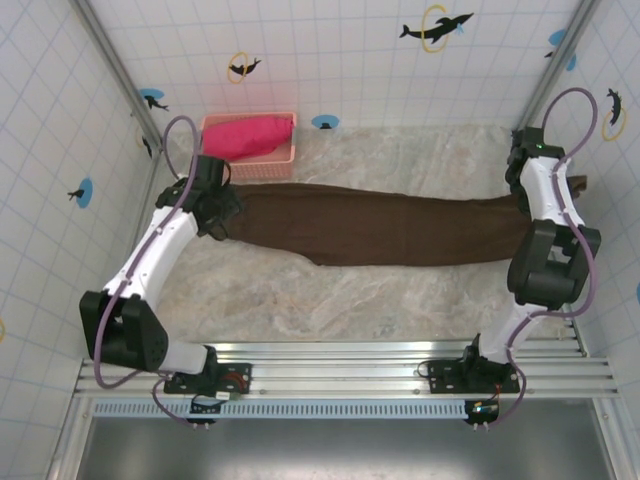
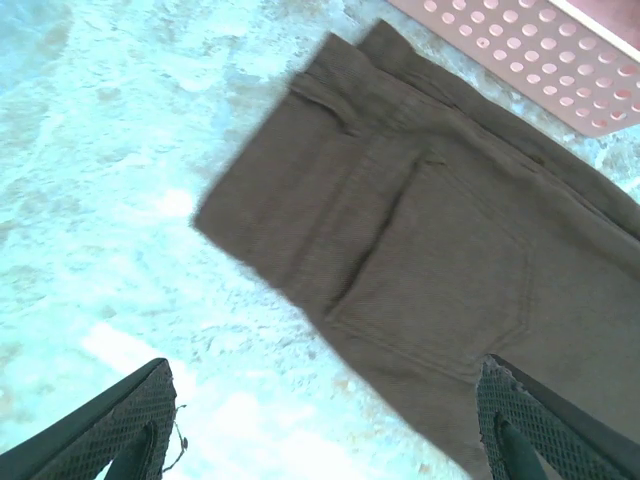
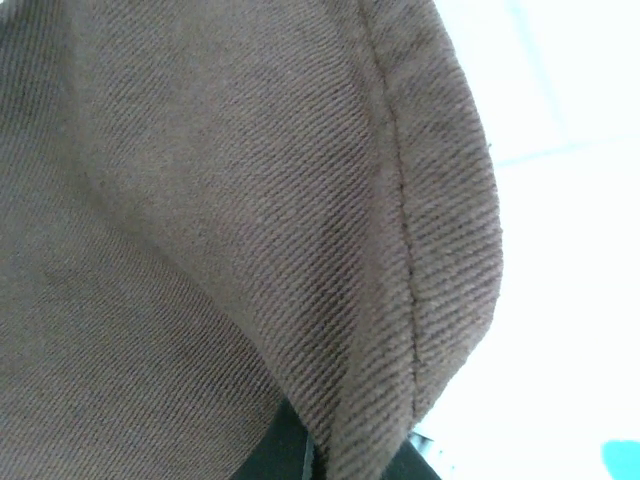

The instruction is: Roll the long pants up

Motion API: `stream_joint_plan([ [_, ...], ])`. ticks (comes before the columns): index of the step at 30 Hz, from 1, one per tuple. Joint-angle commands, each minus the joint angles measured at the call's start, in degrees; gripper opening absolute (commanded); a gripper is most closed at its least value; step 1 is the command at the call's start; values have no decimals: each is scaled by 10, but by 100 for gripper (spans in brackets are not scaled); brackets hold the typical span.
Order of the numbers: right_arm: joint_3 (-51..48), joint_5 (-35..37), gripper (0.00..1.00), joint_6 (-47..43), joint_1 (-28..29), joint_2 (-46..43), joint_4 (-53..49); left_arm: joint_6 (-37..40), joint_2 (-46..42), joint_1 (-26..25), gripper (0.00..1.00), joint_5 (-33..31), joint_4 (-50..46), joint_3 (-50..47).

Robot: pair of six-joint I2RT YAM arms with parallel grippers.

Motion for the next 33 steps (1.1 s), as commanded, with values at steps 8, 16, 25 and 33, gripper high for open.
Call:
stream_joint_plan([
  [8,-32,126,0,28,13,-80,-41,30,-66,-1,81,-45,-81,1],
  [16,0,160,0,127,208,-51,-122,80,-22,0,81,-14,-45,22],
  [25,219,174,0,321,412,131,-341,107,-8,8,82,9,-13,8],
  [33,376,161,0,369,520,243,-415,132,-7,26,82,28,-1,8],
])
